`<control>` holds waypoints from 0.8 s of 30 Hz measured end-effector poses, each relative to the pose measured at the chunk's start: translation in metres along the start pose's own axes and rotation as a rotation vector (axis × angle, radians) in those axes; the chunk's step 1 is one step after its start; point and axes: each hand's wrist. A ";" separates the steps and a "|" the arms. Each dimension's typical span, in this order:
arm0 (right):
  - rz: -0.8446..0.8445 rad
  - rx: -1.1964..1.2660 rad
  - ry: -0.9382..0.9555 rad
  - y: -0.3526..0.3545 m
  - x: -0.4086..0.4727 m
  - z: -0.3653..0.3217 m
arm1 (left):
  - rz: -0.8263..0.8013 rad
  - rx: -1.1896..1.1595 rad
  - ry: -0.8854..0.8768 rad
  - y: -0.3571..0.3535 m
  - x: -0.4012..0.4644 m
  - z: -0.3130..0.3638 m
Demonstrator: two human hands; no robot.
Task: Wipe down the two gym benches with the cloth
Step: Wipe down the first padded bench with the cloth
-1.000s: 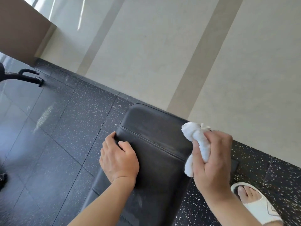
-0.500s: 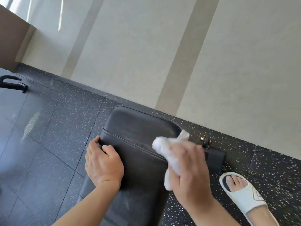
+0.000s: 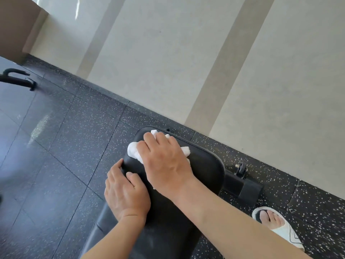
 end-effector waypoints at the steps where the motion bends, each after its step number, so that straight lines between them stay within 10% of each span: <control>1: -0.008 0.005 0.018 0.001 0.002 0.001 | -0.004 0.006 0.004 0.001 0.001 0.000; 11: -0.070 -0.026 0.217 0.018 -0.078 0.064 | -0.010 0.078 -0.005 0.000 0.005 -0.008; 24: -0.268 -0.023 0.309 -0.011 0.114 -0.011 | -0.015 0.067 -0.019 0.003 0.009 -0.008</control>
Point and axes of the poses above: each hand's wrist, its own x-axis towards the middle knuckle, its own y-axis out of the back of the hand, z = x × y, and after that the axes turned 13 degrees about -z, right-handed
